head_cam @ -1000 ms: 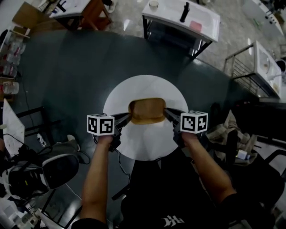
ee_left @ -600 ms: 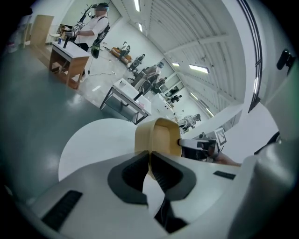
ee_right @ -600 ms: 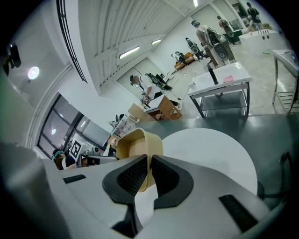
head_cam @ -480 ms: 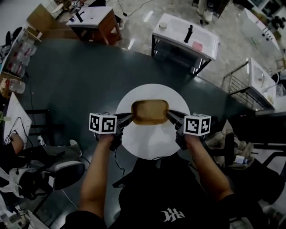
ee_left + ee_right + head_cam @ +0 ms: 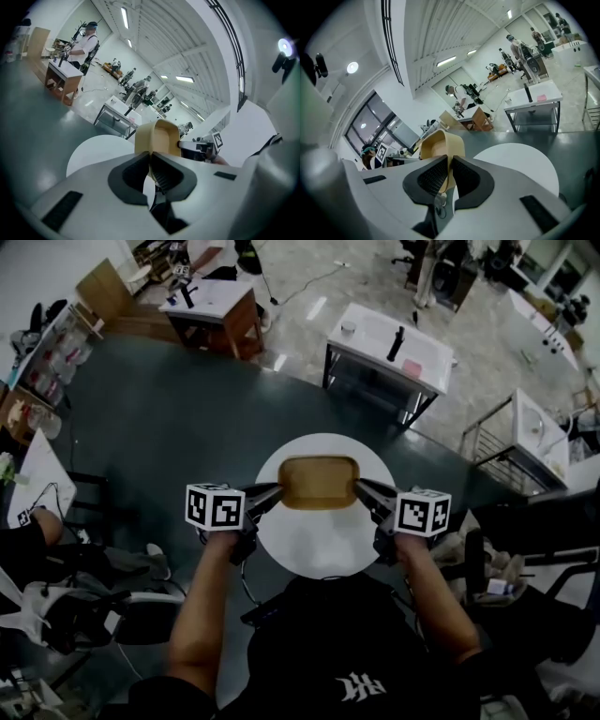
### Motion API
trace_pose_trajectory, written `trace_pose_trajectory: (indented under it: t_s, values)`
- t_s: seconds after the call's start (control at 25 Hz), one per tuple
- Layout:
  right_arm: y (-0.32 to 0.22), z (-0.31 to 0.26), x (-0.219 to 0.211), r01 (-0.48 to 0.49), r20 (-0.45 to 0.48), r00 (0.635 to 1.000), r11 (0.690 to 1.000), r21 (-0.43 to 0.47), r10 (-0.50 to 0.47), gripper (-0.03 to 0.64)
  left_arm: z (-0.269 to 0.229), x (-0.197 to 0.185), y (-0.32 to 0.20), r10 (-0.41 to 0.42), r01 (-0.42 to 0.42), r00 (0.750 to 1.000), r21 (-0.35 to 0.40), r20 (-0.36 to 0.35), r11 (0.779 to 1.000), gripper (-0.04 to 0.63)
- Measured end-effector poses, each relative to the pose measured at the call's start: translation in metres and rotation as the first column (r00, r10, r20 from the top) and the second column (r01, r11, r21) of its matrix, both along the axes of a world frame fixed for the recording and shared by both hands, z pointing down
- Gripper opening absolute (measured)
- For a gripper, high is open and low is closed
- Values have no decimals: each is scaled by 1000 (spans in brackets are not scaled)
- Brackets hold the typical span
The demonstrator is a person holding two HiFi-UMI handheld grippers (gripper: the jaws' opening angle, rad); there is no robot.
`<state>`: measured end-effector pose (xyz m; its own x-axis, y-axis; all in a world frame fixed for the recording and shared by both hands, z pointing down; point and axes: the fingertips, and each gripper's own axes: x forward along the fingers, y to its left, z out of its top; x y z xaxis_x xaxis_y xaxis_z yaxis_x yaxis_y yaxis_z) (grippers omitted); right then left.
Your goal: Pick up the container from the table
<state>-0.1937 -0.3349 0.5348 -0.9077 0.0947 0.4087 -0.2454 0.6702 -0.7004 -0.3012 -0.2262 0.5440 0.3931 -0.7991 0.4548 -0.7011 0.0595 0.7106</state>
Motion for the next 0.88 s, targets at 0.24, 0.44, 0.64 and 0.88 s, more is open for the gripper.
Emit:
trace_pose_trajectory:
  t_s: [0.24,0.44,0.64,0.88]
  values:
    - [15,-41,21,39,77,996,997,63,-44,58,-31,16,13,-36,33,997,49,64,998,23]
    - [28,-67,60,49,131,990,995,82,-59,58,-59,58,26,-51,45,995,74,86,996,22]
    - [38,-75,110,35,166,985,994,100,-51,58,-68,105,35,-45,34,991,88,126,996,22]
    - [60,-68,173,21,180,983,995,94,-38,58,-64,164,57,-30,19,988,74,150,997,21]
